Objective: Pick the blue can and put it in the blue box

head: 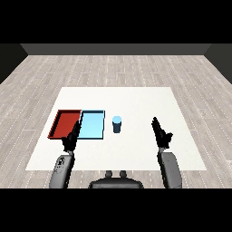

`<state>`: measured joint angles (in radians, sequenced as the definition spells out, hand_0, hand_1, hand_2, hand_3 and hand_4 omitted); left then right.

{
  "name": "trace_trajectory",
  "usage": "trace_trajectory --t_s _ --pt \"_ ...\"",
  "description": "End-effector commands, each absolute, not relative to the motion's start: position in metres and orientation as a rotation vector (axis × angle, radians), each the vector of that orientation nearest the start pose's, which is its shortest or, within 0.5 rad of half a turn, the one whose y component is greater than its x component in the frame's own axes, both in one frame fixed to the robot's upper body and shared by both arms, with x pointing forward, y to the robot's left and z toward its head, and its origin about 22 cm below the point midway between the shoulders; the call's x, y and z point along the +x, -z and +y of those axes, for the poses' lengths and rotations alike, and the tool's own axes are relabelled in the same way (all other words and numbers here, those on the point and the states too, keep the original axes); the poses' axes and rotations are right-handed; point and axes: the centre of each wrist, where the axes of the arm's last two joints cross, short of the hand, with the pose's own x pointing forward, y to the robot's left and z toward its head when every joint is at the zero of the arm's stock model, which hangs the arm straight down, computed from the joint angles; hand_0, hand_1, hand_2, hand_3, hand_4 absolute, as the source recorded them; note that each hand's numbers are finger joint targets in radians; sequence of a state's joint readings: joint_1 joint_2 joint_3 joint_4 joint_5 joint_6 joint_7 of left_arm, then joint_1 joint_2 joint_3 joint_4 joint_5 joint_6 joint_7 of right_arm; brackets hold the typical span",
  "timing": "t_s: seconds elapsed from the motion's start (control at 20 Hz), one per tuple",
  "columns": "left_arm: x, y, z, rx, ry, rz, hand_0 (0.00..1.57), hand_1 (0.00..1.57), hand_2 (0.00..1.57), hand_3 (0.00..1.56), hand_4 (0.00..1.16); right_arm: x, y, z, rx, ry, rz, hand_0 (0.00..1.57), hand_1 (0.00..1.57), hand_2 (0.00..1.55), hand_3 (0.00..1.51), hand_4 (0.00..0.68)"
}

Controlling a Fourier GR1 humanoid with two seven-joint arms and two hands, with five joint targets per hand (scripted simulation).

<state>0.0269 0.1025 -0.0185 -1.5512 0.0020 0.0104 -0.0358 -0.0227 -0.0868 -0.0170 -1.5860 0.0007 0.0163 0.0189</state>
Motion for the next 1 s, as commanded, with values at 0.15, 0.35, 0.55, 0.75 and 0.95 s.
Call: trace_trajectory --t_s 0.15,0.35,0.55,0.75,0.95 --pt "0.245 -0.009 0.256 0.082 0.068 -1.609 0.00 0.00 0.00 0.00 0.00 0.291 -0.021 -0.199 -0.089 -0.097 -1.618 0.00 0.00 0.00 0.00 0.000" --pt "0.257 -0.042 0.234 -0.048 0.001 -1.975 0.00 0.00 0.00 0.00 0.00 0.298 -0.039 -0.181 0.155 -0.027 -1.815 0.00 0.00 0.00 0.00 0.000" --pt "0.235 -0.024 0.259 -0.050 0.002 -2.036 0.00 0.00 0.00 0.00 0.00 0.299 -0.025 -0.179 0.188 -0.013 -1.850 0.00 0.00 0.00 0.00 0.000" --pt "0.254 -0.029 0.241 -0.066 0.031 -2.033 0.00 0.00 0.00 0.00 0.00 0.325 -0.016 -0.160 0.198 -0.053 -1.835 0.00 0.00 0.00 0.00 0.000" --pt "0.245 -0.020 0.239 -0.100 0.004 -2.049 0.00 0.00 0.00 0.00 0.00 0.322 -0.014 -0.161 0.157 -0.021 -1.844 0.00 0.00 0.00 0.00 0.000"
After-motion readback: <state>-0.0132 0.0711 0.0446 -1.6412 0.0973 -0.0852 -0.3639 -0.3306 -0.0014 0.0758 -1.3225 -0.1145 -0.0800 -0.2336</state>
